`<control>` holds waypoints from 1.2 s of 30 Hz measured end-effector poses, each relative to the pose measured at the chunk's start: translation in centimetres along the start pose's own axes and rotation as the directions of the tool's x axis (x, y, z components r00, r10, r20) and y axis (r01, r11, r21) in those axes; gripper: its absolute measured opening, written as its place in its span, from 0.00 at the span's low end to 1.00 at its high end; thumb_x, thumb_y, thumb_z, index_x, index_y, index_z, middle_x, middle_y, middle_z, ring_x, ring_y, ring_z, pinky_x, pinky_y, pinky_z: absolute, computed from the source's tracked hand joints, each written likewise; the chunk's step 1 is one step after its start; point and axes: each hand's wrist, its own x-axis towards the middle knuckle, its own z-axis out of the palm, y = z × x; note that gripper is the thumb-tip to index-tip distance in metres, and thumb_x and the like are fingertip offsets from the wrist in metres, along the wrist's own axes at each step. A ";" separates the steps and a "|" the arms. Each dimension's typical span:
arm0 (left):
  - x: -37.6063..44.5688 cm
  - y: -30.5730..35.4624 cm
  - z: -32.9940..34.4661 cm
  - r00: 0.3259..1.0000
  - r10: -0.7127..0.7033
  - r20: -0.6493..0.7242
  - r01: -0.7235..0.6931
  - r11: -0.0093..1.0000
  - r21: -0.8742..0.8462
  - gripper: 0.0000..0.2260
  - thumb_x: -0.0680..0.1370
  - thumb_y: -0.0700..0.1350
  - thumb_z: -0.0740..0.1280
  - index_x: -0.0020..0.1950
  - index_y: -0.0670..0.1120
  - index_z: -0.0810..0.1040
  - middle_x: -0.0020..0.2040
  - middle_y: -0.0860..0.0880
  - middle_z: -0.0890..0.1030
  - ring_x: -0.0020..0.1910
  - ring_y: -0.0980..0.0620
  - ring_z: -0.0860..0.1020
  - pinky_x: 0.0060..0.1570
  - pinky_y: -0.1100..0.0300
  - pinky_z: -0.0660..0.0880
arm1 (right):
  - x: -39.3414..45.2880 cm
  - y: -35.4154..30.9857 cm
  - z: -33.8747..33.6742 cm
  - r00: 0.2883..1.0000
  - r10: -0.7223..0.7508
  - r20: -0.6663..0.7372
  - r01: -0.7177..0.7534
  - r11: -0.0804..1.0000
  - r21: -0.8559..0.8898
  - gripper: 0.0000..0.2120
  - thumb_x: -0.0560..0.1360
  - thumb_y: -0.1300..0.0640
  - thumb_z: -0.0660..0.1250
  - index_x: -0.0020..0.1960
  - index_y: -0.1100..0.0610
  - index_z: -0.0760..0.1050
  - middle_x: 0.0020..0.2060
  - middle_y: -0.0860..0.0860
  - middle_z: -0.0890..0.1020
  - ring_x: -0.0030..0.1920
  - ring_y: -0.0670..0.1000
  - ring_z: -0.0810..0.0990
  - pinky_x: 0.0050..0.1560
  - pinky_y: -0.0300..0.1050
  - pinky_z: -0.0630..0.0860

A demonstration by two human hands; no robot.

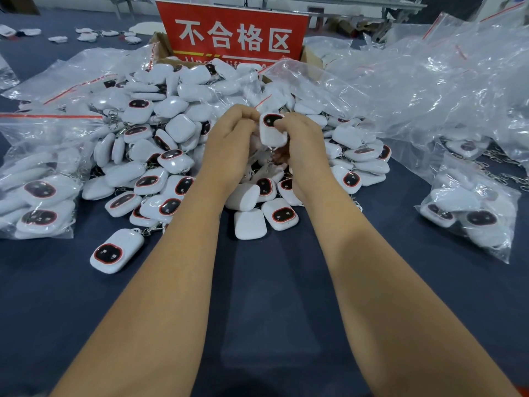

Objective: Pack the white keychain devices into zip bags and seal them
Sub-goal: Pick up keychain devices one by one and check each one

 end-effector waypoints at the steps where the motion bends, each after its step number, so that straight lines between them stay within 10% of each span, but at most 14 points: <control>1: 0.0 0.0 0.0 1.000 0.014 -0.003 -0.014 1.000 0.002 0.12 0.76 0.35 0.60 0.46 0.52 0.76 0.35 0.54 0.78 0.31 0.57 0.73 0.35 0.62 0.73 | 0.0 -0.1 0.0 1.000 0.023 0.000 -0.023 0.997 0.074 0.05 0.64 0.54 0.67 0.36 0.54 0.74 0.32 0.51 0.75 0.31 0.51 0.71 0.30 0.42 0.67; 8: 0.0 -0.6 -0.1 0.992 0.116 0.052 -0.122 0.981 0.154 0.28 0.71 0.30 0.70 0.57 0.60 0.68 0.48 0.48 0.77 0.34 0.65 0.74 0.33 0.69 0.73 | -0.2 -1.1 -0.7 0.989 -0.104 0.104 0.049 0.899 0.435 0.04 0.80 0.68 0.60 0.52 0.62 0.72 0.39 0.57 0.84 0.40 0.55 0.84 0.46 0.47 0.83; 12: 0.1 -0.6 -0.1 0.989 0.142 0.034 -0.145 0.974 0.173 0.27 0.72 0.31 0.69 0.62 0.56 0.69 0.50 0.46 0.79 0.37 0.59 0.77 0.33 0.66 0.76 | -0.4 -0.8 -0.2 0.980 -0.192 0.050 0.176 0.958 0.228 0.07 0.79 0.69 0.63 0.55 0.62 0.70 0.52 0.66 0.82 0.51 0.60 0.84 0.57 0.54 0.81; 18: 0.6 -0.6 -0.3 0.980 0.120 -0.160 -0.118 0.993 0.023 0.14 0.78 0.37 0.66 0.56 0.55 0.73 0.42 0.52 0.77 0.36 0.57 0.77 0.32 0.64 0.75 | -0.3 0.1 -0.2 0.940 -0.340 -0.012 0.332 0.925 -0.188 0.10 0.77 0.65 0.66 0.47 0.51 0.69 0.40 0.46 0.81 0.40 0.41 0.78 0.46 0.35 0.76; 24: 0.4 0.1 -0.6 0.956 0.199 -0.215 -0.228 0.966 -0.118 0.16 0.72 0.33 0.64 0.52 0.52 0.77 0.43 0.51 0.78 0.33 0.60 0.75 0.35 0.62 0.76 | -0.4 0.9 -0.1 0.802 -0.596 0.043 0.499 0.629 -0.596 0.09 0.71 0.64 0.71 0.49 0.54 0.77 0.52 0.47 0.71 0.53 0.46 0.73 0.51 0.34 0.69; 36: 0.6 0.5 -1.0 0.965 0.168 -0.202 -0.216 0.945 -0.247 0.18 0.72 0.30 0.62 0.51 0.51 0.81 0.43 0.60 0.84 0.46 0.63 0.80 0.39 0.66 0.75 | -1.0 0.9 0.1 0.869 -0.447 0.213 0.481 0.660 -0.578 0.17 0.73 0.60 0.65 0.59 0.48 0.80 0.38 0.42 0.76 0.40 0.44 0.74 0.49 0.48 0.77</control>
